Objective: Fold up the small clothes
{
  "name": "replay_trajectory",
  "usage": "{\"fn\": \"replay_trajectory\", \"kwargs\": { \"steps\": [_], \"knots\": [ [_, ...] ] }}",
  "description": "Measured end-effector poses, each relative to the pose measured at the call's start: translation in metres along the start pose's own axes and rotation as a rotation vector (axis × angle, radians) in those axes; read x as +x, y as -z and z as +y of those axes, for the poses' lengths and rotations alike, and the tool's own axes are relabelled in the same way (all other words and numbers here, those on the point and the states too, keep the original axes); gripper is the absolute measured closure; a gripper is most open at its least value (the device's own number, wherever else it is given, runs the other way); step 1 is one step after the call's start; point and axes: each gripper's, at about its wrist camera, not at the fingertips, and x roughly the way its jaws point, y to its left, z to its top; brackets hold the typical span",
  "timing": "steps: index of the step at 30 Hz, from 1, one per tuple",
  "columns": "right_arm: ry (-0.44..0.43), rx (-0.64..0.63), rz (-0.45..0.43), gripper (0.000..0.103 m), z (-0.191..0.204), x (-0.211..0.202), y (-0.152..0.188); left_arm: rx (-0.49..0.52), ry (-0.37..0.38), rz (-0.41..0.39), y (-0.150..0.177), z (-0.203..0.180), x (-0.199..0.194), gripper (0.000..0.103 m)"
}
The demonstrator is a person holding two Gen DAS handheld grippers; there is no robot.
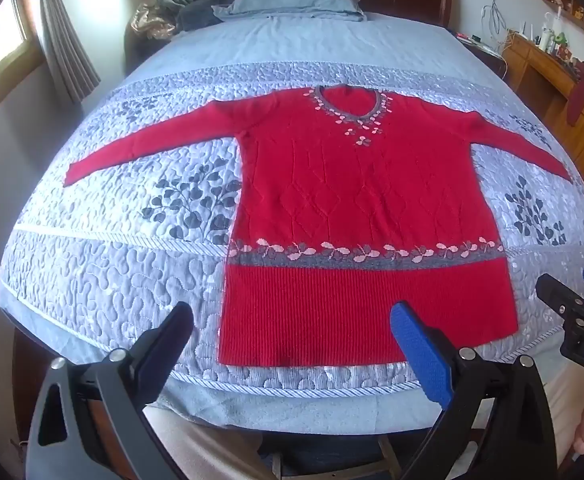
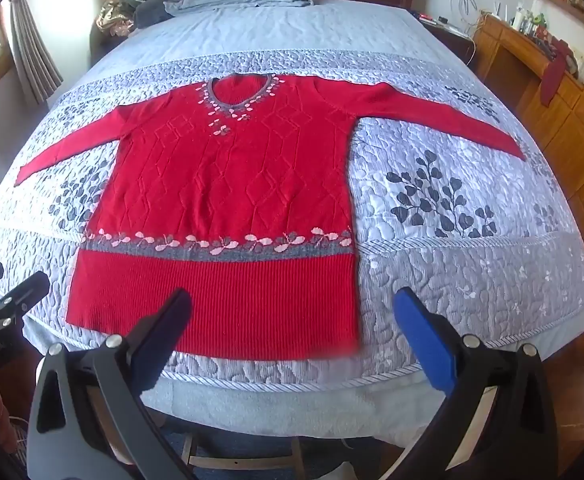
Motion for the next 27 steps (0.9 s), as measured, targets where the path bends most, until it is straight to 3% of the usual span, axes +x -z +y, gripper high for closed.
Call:
{"fn": "replay_trajectory", "kwargs": {
  "steps": [3, 4, 10, 27],
  "knots": [
    [0.002, 0.005, 0.007, 0.003, -0.001, 0.001, 0.001, -0.025, 0.009, -0.004, -0.002, 0.005, -0.001, 0.004],
    [0.004, 0.006, 0.011, 0.003, -0.001, 0.002, 0.001, 0.005, -0.028, -0.008, -0.004, -0.001, -0.003, 0.004],
    [0.005, 0.013, 0.008, 0.003, -0.006, 0.003, -0.003, -0.017, 0.002, -0.022, -0.007, 0.007, -0.004, 0.004],
    [0.015, 0.019, 0.017, 0.003, -0.014, 0.013, -0.011, -0.007, -0.017, -0.015, -0.014, 0.009, 0.008, 0.004]
  ]
}}
